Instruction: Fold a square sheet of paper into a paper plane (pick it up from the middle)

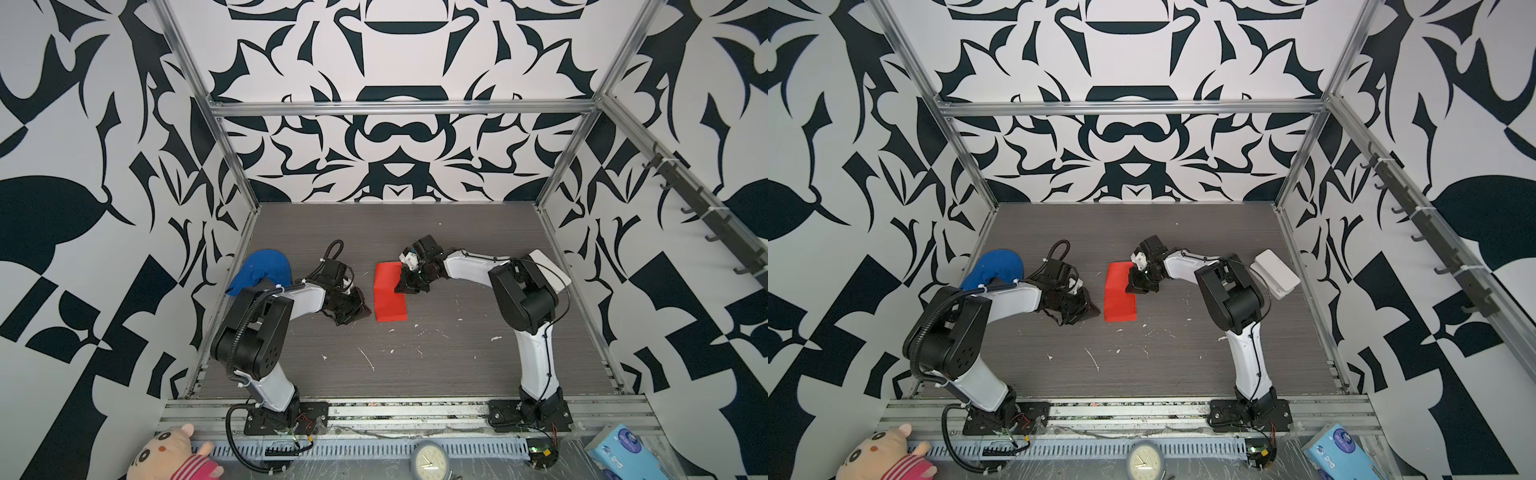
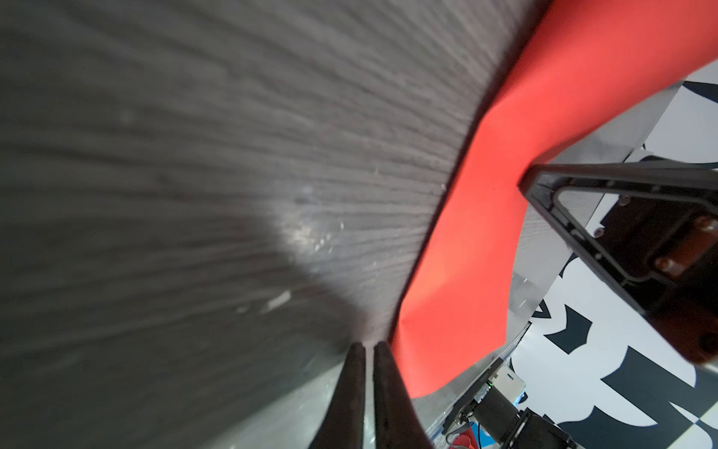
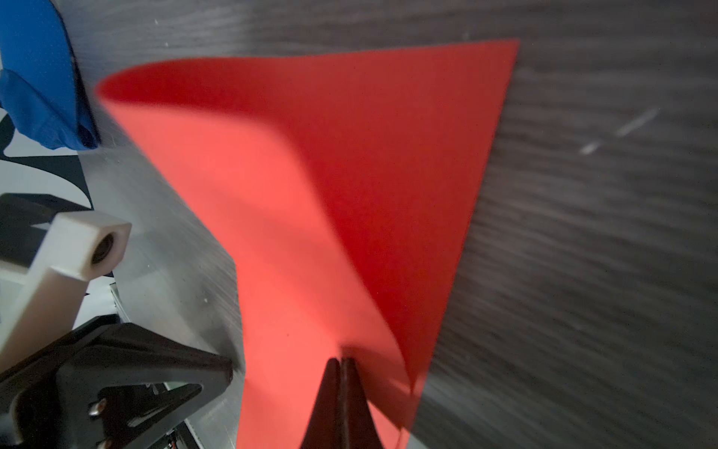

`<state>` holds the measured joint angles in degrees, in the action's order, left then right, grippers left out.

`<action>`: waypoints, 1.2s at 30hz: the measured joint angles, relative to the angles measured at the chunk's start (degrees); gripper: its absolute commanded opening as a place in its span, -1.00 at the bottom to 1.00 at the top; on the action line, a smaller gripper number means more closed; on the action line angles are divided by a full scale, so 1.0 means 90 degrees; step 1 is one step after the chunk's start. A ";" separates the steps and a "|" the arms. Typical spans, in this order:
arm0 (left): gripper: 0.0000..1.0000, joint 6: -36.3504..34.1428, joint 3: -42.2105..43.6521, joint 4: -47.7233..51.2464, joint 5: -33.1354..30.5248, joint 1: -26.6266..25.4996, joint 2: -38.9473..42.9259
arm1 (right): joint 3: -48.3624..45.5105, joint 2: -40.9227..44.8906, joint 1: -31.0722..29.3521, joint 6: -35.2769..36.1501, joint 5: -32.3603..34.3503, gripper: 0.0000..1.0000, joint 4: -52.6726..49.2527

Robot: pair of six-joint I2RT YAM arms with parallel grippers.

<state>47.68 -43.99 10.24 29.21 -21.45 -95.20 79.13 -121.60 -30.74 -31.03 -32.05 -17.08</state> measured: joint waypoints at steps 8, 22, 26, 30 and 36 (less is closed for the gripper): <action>-0.79 0.0272 -0.0223 -0.0396 0.0046 -0.0420 -0.0049 | 0.0000 0.0002 0.0000 0.0000 -0.0002 -1.00 0.0000; -0.79 0.0107 0.0367 -0.0083 -0.0046 -0.0423 0.0214 | 0.0000 0.0000 0.0000 0.0000 0.0002 -1.00 0.0000; -0.79 0.0044 0.0510 0.0367 -0.0182 -0.0316 0.0600 | 0.0000 0.0000 0.0000 0.0000 0.0007 -1.00 0.0000; -0.79 0.0289 0.0335 0.0223 -0.0277 -0.0282 0.0816 | -0.0002 0.0000 0.0000 0.0000 0.0007 -1.00 0.0005; -0.81 0.0848 -0.0141 -0.0697 -0.0406 -0.0372 0.0500 | -0.0002 0.0002 0.0000 -0.0002 0.0002 -1.00 0.0024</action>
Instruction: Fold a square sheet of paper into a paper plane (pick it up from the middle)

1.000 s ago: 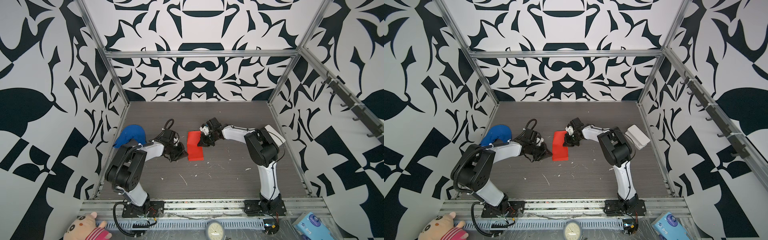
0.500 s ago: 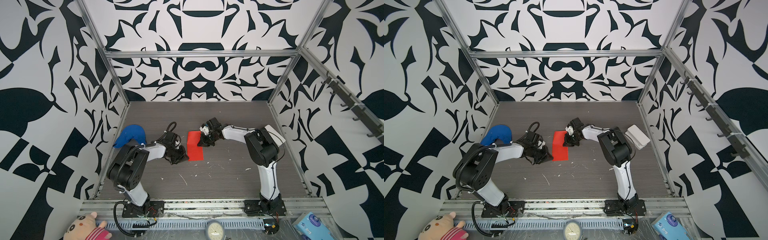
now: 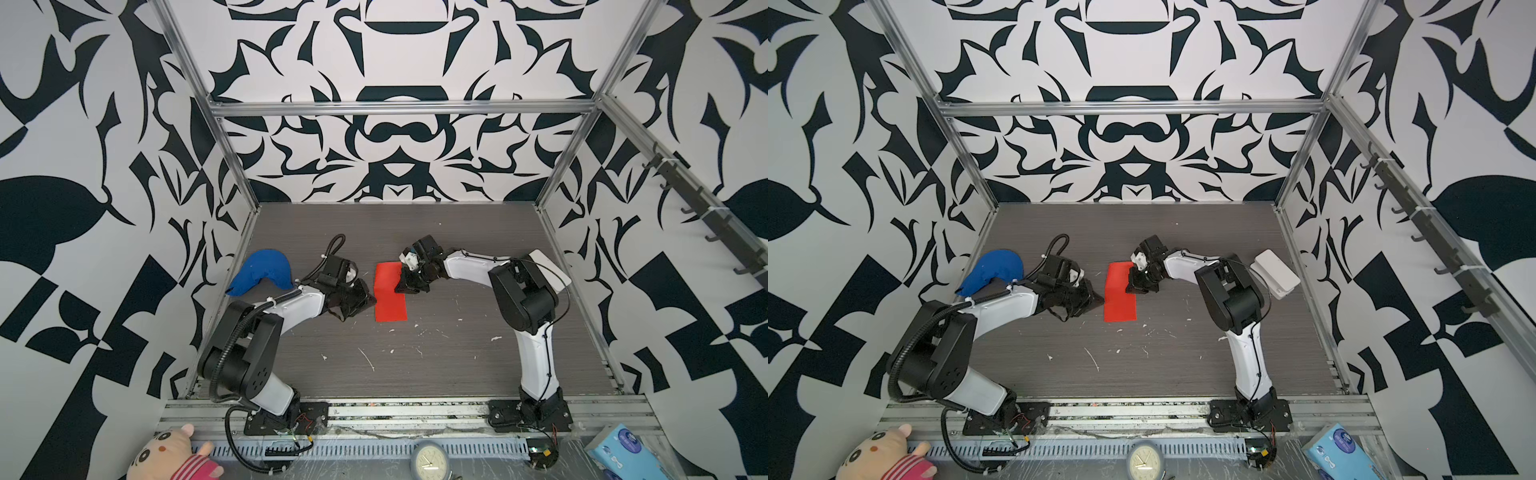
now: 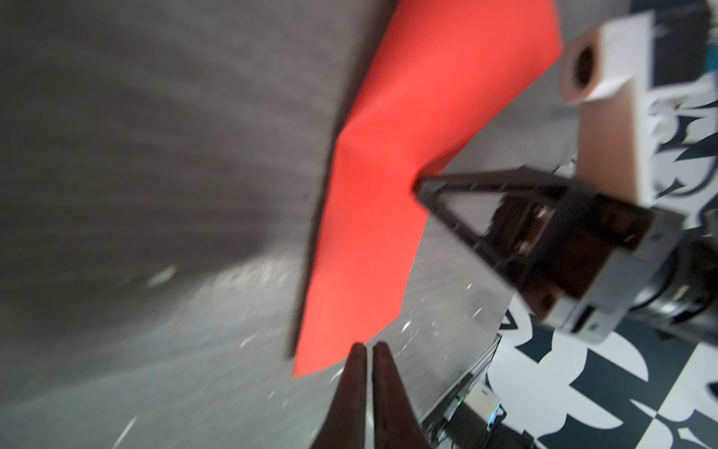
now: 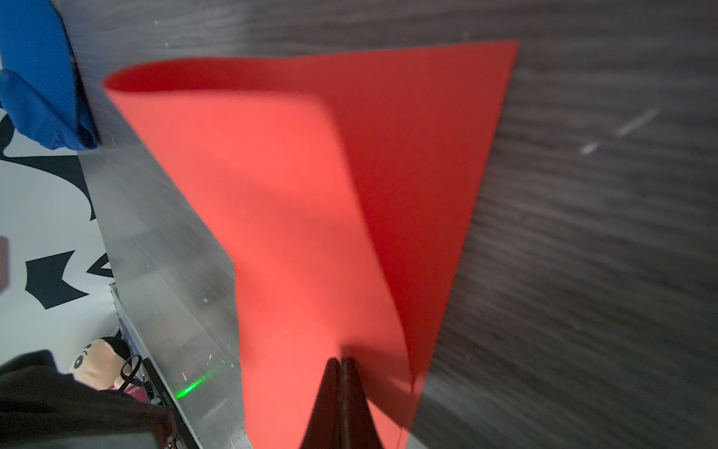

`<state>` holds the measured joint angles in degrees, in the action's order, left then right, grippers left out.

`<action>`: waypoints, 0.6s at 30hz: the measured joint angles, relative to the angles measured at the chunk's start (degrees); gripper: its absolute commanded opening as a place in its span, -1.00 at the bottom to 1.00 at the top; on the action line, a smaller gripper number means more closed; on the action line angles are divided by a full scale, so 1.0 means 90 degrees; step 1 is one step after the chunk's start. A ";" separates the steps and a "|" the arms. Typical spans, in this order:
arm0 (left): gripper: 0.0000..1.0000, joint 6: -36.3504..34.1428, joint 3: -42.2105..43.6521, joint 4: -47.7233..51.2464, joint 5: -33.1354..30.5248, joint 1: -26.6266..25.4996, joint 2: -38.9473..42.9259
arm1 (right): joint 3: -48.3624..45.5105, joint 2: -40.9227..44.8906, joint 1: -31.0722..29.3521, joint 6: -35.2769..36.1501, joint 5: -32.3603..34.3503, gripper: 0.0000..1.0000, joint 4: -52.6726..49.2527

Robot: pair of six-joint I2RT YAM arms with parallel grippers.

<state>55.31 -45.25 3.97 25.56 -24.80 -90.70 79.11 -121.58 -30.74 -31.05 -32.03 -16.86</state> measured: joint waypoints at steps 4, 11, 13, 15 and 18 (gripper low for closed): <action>-0.85 0.0192 -0.0328 -0.0306 -0.0134 -0.0039 -0.0566 | -0.0015 0.0002 0.0000 -0.0002 -0.0007 -1.00 0.0053; -0.86 0.0423 -0.0449 -0.0452 -0.0165 -0.0039 -0.1110 | -0.0095 0.0029 0.0002 -0.0024 -0.0029 -1.00 0.0185; -0.86 0.0427 -0.0449 -0.0449 -0.0182 -0.0039 -0.1175 | -0.0102 0.0036 0.0002 -0.0024 -0.0029 -1.00 0.0197; -0.86 0.0425 -0.0447 -0.0440 -0.0204 -0.0039 -0.1231 | -0.0102 0.0041 0.0002 -0.0024 -0.0027 -1.00 0.0199; -0.86 0.0401 -0.0447 -0.0389 -0.0228 -0.0039 -0.1260 | -0.0107 0.0044 0.0002 -0.0024 -0.0032 -1.00 0.0209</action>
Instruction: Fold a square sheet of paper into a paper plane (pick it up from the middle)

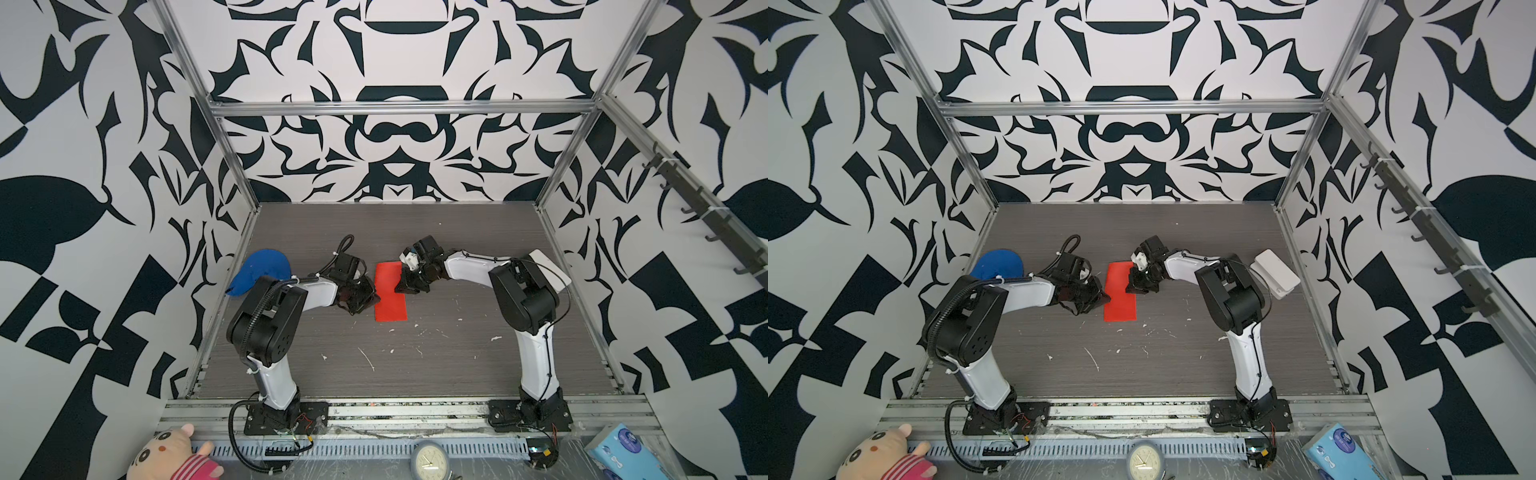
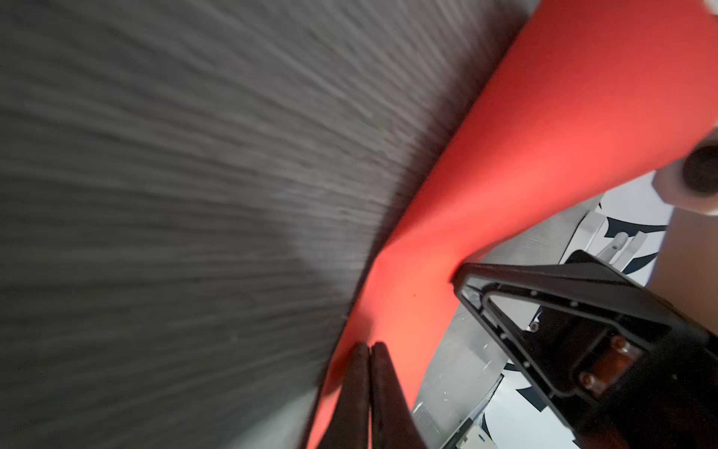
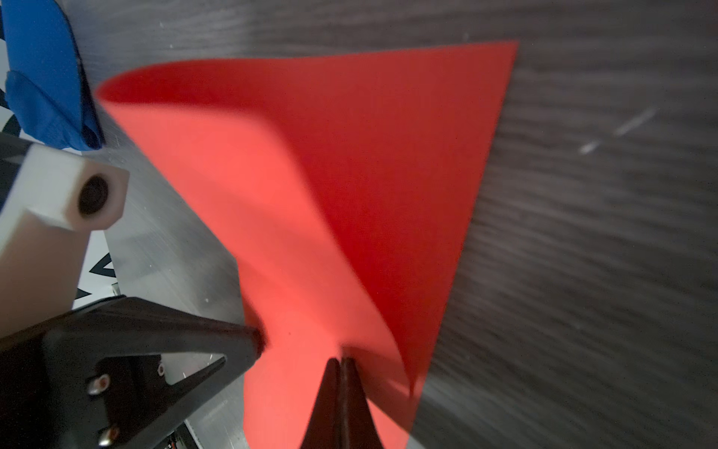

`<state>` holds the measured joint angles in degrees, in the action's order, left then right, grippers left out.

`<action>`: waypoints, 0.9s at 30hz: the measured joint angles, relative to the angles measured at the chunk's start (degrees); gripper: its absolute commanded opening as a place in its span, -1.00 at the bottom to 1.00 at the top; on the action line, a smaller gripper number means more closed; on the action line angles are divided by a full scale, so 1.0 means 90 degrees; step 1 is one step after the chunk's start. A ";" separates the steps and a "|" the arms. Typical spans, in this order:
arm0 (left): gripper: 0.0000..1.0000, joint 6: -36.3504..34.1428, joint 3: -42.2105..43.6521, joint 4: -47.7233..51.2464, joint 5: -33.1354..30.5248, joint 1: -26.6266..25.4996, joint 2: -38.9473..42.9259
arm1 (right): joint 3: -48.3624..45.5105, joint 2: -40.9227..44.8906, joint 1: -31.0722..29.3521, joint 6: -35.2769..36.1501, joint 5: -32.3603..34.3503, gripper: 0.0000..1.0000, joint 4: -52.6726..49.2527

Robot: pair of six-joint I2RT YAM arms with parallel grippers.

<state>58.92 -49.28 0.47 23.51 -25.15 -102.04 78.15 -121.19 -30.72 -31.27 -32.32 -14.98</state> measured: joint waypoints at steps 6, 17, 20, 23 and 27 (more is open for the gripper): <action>-0.86 -0.0102 -0.0017 0.0080 -0.0010 -0.0002 -0.0005 | -0.0036 0.0041 -0.0002 0.0041 -0.0022 -1.00 0.0068; -0.87 -0.0340 -0.0073 0.0257 -0.0034 0.0000 -0.0012 | 0.0323 0.0046 -0.0333 0.0602 0.0639 -1.00 -0.0228; -0.87 -0.0364 -0.0078 0.0260 -0.0019 0.0000 -0.0022 | 0.0544 0.0044 -0.0539 0.0692 0.0899 -1.00 -0.0279; -0.87 -0.0376 -0.0083 0.0262 0.0002 0.0000 -0.0036 | 0.0792 0.0041 -0.0702 0.0743 0.1054 -1.00 -0.0328; -0.87 -0.0381 -0.0121 0.0311 0.0024 0.0000 -0.0053 | 0.1042 0.0041 -0.0845 0.0818 0.1209 -1.00 -0.0350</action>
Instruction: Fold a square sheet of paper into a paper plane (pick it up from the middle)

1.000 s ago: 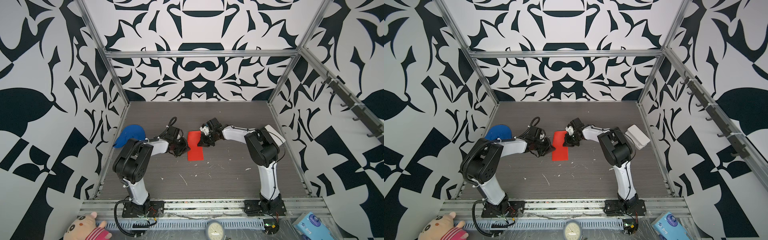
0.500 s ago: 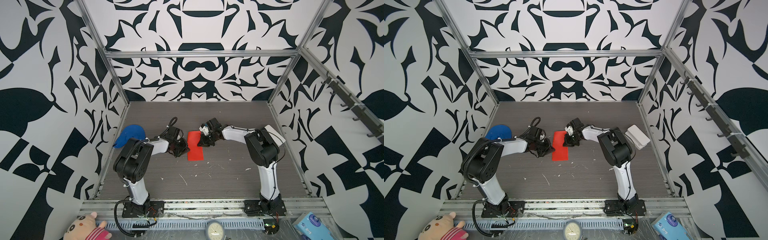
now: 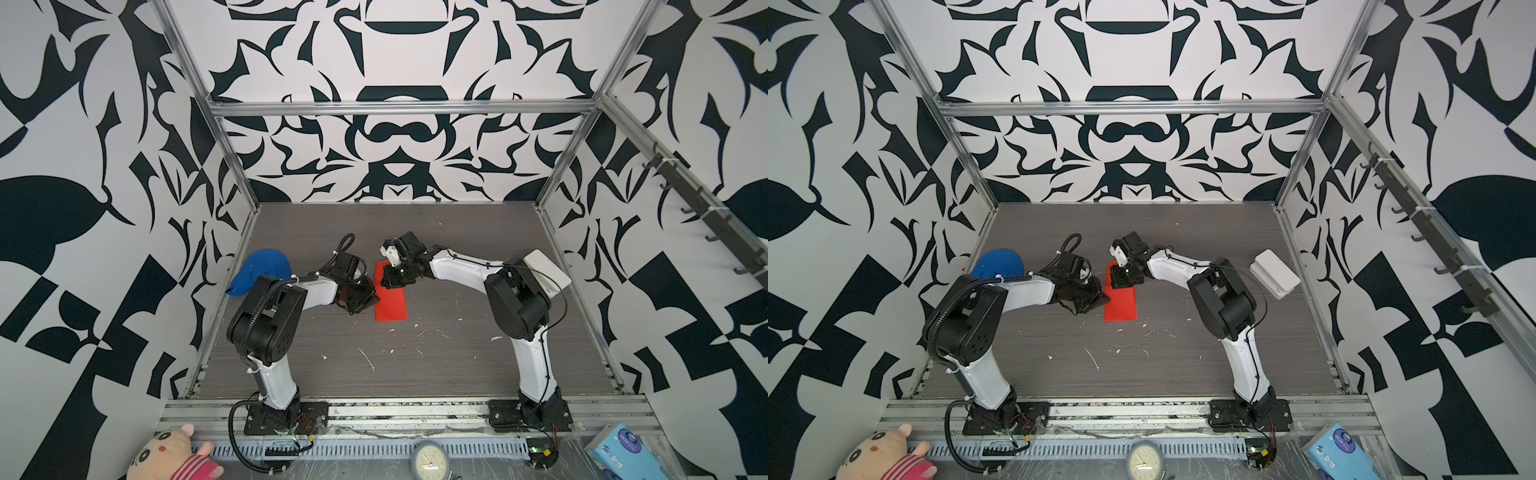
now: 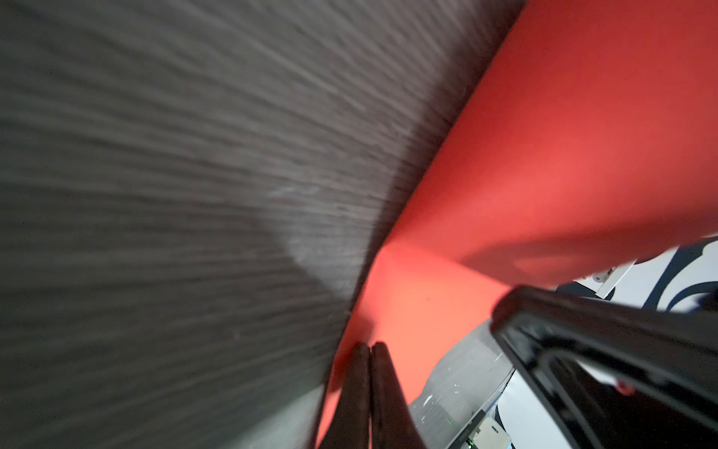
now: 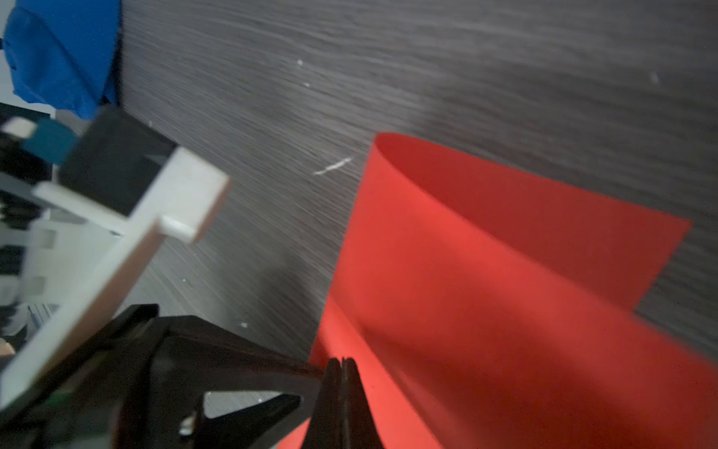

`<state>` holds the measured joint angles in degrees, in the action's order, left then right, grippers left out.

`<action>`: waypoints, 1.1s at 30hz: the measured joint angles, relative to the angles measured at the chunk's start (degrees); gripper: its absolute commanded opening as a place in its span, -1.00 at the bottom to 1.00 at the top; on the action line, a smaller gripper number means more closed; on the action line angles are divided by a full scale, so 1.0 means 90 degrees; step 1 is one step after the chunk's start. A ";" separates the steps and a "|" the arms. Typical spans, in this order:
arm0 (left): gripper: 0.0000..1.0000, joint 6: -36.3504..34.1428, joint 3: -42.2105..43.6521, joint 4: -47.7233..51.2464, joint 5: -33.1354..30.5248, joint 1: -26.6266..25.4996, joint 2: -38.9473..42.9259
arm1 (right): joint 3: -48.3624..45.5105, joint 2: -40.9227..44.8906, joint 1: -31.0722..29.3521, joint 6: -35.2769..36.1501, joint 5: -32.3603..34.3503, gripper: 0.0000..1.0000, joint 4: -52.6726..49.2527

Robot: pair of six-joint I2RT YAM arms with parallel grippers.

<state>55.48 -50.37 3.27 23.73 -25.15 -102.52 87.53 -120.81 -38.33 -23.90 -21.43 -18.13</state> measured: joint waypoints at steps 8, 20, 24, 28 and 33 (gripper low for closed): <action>-0.87 0.0000 -0.0010 0.0022 0.0010 0.0000 -0.0010 | 0.0619 -0.0350 -0.0002 0.0141 0.0194 -1.00 -0.0192; -0.88 -0.0002 -0.0073 0.0090 0.0061 0.0010 -0.0061 | 0.1416 -0.1158 -0.0002 0.0444 0.0231 -1.00 -0.0636; -0.87 -0.0002 -0.0097 0.0053 0.0109 0.0005 -0.0104 | 0.1528 -0.1243 -0.0002 0.0505 0.0223 -1.00 -0.0653; -0.87 -0.0002 -0.0100 0.0036 0.0131 0.0005 -0.0117 | 0.1583 -0.1256 -0.0002 0.0515 0.0228 -1.00 -0.0670; -0.88 -0.0002 -0.0100 0.0034 0.0134 0.0005 -0.0117 | 0.1569 -0.1202 0.0053 0.0464 0.0240 -1.00 -0.0617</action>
<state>55.46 -51.27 3.57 24.93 -25.10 -103.57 101.65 -131.63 -37.85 -19.73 -19.27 -23.68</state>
